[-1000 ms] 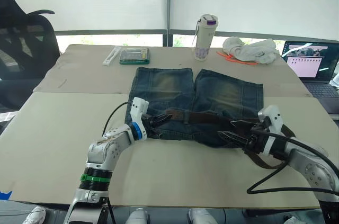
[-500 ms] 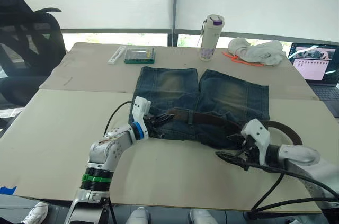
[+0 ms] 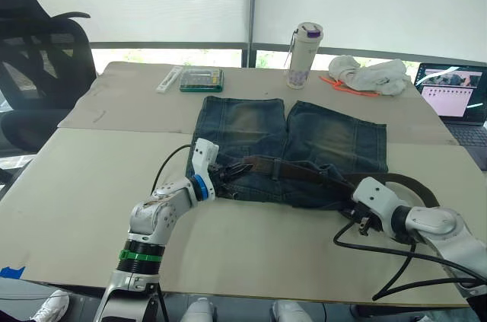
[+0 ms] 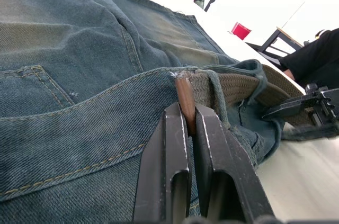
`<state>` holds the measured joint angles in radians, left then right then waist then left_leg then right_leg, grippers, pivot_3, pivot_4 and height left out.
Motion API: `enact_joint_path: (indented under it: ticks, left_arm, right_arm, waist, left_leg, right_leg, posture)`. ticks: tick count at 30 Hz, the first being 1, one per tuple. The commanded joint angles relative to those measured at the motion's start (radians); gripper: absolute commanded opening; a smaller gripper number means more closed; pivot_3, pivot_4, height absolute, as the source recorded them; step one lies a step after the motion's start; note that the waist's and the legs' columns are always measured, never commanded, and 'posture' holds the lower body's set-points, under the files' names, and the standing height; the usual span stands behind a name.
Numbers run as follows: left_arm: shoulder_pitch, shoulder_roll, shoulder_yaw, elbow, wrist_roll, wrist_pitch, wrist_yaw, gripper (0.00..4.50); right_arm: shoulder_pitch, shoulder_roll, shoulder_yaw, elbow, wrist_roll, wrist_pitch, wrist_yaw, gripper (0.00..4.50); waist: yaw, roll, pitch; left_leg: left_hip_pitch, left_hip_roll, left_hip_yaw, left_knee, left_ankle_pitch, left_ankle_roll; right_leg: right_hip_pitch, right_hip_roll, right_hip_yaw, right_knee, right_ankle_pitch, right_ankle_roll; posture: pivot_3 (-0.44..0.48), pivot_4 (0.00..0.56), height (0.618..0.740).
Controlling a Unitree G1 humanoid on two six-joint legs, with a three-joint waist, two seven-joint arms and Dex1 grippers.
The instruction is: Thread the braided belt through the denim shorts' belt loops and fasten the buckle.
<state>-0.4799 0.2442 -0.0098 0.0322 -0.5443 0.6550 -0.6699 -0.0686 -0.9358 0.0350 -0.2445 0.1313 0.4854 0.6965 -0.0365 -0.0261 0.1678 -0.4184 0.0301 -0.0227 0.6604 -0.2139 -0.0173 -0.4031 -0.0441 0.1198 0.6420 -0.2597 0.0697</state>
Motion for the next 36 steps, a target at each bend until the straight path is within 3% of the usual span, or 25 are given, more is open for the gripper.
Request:
enact_joint_path:
  ticks: [1,2,8,13,24,31,36]
  left_arm:
    - [-0.021,-0.001,0.008,-0.039,0.004,-0.028,0.000,0.00]
    - [-0.021,-0.001,0.007,-0.039,0.005,-0.029,0.000,0.00]
    - [-0.026,-0.007,0.009,-0.039,0.007,-0.031,0.004,0.00]
    - [-0.018,-0.010,0.009,-0.046,0.007,-0.029,0.005,0.00]
    - [-0.022,-0.019,-0.005,-0.036,0.007,-0.024,-0.004,0.00]
    - [-0.028,-0.024,-0.010,-0.029,0.011,-0.023,-0.011,0.00]
    - [-0.023,-0.028,-0.013,-0.033,0.014,-0.023,-0.012,0.00]
  right_arm:
    - [0.019,-0.010,-0.009,0.037,-0.058,0.041,-0.029,0.20]
    - [0.019,0.003,-0.018,0.032,-0.050,0.056,-0.033,0.04]
    - [-0.003,0.089,-0.120,0.026,0.023,0.252,-0.079,0.04]
    - [0.033,0.081,-0.231,0.010,0.080,0.385,-0.081,0.04]
    - [0.220,0.084,-0.529,-0.069,0.117,0.563,-0.115,0.04]
    - [0.275,0.104,-0.632,-0.071,0.099,0.621,-0.175,0.04]
    - [0.213,0.152,-0.642,-0.083,0.107,0.635,-0.240,0.04]
  waist:
    - [0.004,0.000,0.000]
    - [0.005,-0.001,0.000]
    - [0.008,-0.003,-0.002]
    - [0.026,-0.003,-0.002]
    - [0.050,-0.002,-0.002]
    - [0.045,-0.002,-0.002]
    - [0.038,-0.002,-0.002]
  left_leg:
    - [0.000,0.000,0.000,0.000,0.000,0.000]
    - [0.000,0.000,0.000,0.000,0.000,0.000]
    - [0.002,0.000,0.000,0.000,0.000,0.000]
    - [0.002,0.000,0.000,0.000,0.000,0.000]
    - [-0.003,-0.002,-0.002,0.000,0.000,0.000]
    - [-0.002,-0.002,-0.002,0.000,0.000,0.000]
    - [-0.002,-0.002,-0.001,0.000,0.000,0.000]
  right_leg:
    - [0.000,0.000,0.000,0.000,0.000,0.000]
    - [0.000,0.000,0.000,0.000,0.000,0.000]
    - [0.002,0.000,0.000,0.000,0.000,0.000]
    - [0.002,0.000,0.000,-0.001,0.000,0.000]
    - [0.001,-0.001,0.000,-0.002,0.000,0.001]
    - [0.001,-0.001,0.000,-0.002,0.000,0.001]
    - [0.001,0.000,0.000,-0.001,0.000,0.001]
  posture:
    - [0.000,0.150,0.737]
    - [0.000,0.150,0.737]
    - [0.000,0.150,0.737]
    - [0.000,0.150,0.737]
    - [0.000,0.150,0.737]
    - [0.000,0.150,0.737]
    - [0.000,0.150,0.737]
